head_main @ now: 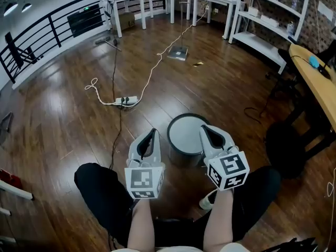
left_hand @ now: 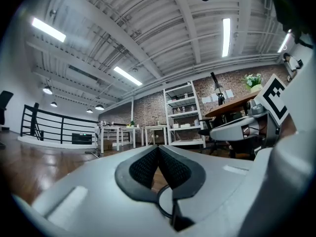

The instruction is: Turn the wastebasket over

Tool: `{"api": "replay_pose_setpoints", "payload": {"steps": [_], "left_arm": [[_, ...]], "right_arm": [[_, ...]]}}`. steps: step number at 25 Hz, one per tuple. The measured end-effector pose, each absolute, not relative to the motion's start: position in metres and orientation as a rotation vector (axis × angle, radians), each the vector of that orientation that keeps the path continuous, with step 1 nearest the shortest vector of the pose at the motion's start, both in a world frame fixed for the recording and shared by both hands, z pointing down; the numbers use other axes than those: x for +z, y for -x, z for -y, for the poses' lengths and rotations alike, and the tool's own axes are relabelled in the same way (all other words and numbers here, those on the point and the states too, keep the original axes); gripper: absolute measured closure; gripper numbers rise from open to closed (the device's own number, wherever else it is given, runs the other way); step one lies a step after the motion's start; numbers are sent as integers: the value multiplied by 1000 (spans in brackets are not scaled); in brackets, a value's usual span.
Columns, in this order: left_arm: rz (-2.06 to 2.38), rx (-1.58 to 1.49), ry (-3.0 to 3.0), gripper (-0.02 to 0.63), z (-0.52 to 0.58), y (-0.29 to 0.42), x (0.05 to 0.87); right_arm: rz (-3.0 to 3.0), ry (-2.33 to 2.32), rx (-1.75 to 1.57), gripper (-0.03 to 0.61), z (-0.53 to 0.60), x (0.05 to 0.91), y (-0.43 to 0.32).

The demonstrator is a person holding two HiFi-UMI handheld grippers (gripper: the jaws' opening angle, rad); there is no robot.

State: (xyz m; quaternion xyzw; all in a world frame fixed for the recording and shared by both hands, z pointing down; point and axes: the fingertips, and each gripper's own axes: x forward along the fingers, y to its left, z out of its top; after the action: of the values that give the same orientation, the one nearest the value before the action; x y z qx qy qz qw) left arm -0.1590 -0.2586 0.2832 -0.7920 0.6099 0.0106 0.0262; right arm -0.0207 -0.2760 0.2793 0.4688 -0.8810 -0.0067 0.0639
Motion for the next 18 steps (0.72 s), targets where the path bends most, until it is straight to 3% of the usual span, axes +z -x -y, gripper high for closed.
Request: {"api": "replay_pose_setpoints", "payload": {"steps": [2,4,10,13,18], "left_arm": [[-1914,20,2467,594,272,163,295],[-1931,41,2490,571,282,167,306],[-1999,-4,2532,550,302,177,347],[-2036,-10,2523,513,307,183,363],[-2084,-72,2544,397,316,195,396]], "right_arm": [[2634,-1403,26,587,289,297,22],[2621,-1354,56,541,299,315,30],[2517,-1243,101,534,315,369,47],[2480,-1192,128,521,319,399,53],[2465,-1096,149,446,324,440,70]]}}
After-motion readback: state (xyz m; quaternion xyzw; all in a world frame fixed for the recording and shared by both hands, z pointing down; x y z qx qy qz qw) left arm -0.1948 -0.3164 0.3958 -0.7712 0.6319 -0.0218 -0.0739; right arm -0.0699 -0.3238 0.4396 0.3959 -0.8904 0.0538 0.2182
